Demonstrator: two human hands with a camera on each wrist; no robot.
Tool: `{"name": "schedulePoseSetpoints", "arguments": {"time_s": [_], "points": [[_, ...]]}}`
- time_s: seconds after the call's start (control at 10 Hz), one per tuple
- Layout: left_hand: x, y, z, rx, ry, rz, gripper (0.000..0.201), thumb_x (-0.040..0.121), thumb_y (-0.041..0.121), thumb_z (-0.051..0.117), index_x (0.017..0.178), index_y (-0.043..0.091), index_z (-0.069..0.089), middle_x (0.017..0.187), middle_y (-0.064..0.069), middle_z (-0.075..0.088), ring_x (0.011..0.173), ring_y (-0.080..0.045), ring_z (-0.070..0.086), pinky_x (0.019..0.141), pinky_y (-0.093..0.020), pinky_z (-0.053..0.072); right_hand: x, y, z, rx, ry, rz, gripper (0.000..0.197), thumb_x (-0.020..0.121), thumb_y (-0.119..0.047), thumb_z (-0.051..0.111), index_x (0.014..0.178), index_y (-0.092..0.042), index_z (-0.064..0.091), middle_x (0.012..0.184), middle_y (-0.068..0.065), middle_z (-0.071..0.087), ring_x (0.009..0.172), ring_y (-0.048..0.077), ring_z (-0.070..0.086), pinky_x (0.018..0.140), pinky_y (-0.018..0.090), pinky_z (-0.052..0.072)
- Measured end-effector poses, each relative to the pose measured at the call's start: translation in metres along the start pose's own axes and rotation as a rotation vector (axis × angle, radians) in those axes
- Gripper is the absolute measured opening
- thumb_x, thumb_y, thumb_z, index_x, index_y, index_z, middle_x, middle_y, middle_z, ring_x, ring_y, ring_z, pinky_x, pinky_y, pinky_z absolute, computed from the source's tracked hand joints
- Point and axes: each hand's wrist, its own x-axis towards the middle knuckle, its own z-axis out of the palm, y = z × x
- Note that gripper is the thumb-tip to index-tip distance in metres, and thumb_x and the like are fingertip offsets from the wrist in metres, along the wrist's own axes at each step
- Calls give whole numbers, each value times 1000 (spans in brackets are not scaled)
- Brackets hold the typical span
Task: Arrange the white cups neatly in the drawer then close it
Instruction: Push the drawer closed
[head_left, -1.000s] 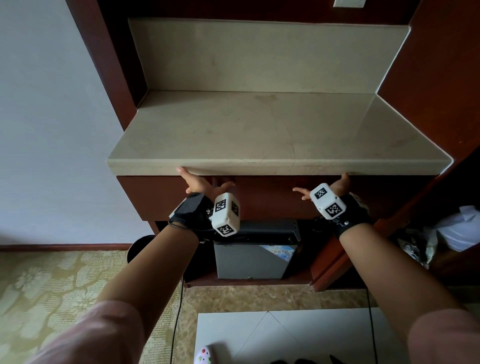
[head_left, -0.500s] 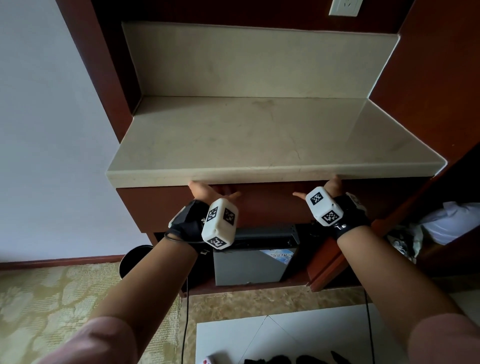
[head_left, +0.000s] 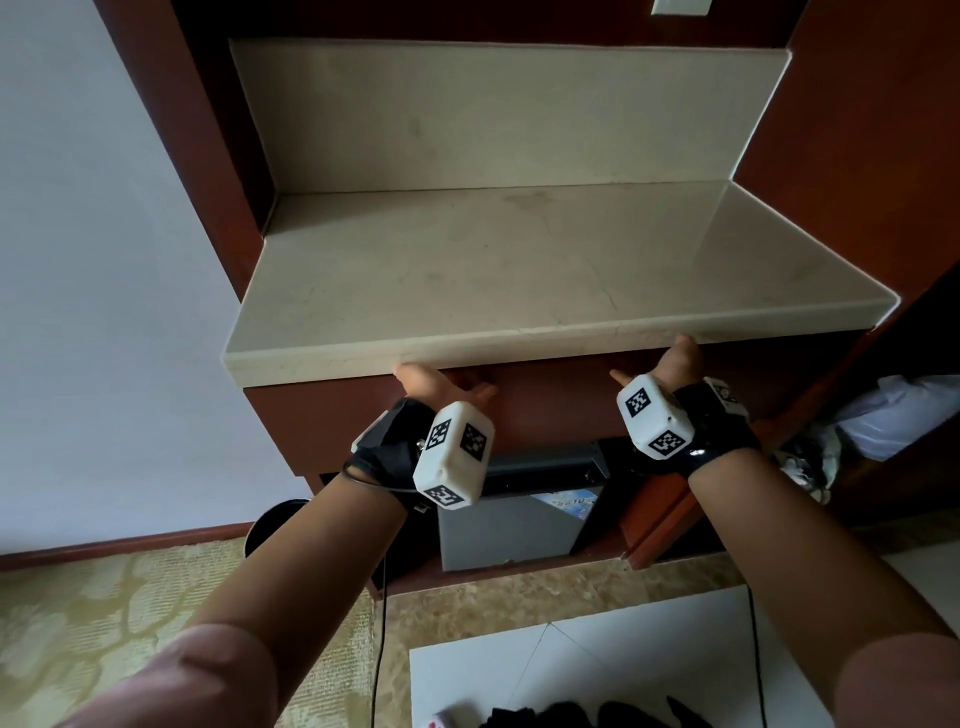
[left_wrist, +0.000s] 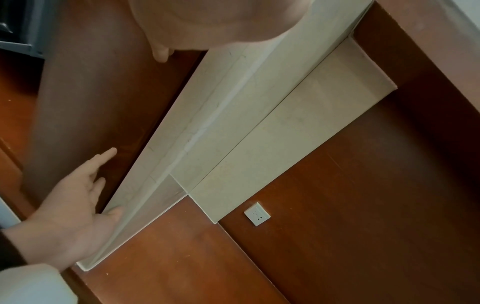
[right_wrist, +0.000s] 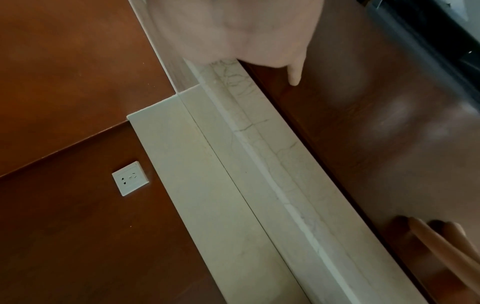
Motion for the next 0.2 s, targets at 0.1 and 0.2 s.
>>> {"name": "schedulePoseSetpoints", "arguments": {"time_s": [0.1,0.2], "points": [[-17,-2,5,88,6,34,47,94,25,30,137,11,41,124,-12,50,90,-35,51,99,-54,37,11,-1,-2,-64,-17,-49,58,100,-43,25,147,-9,23,149,14,26,132,32,35,110,45,35],[-44,-2,14,158,-12,46,55,102,27,26,147,-2,18,146,-18,29,129,-43,36,105,-47,36,22,-10,-6,63,-38,-33,44,100,-28,31,138,-6,33,119,10,35,112,23,40,104,35,40]]}}
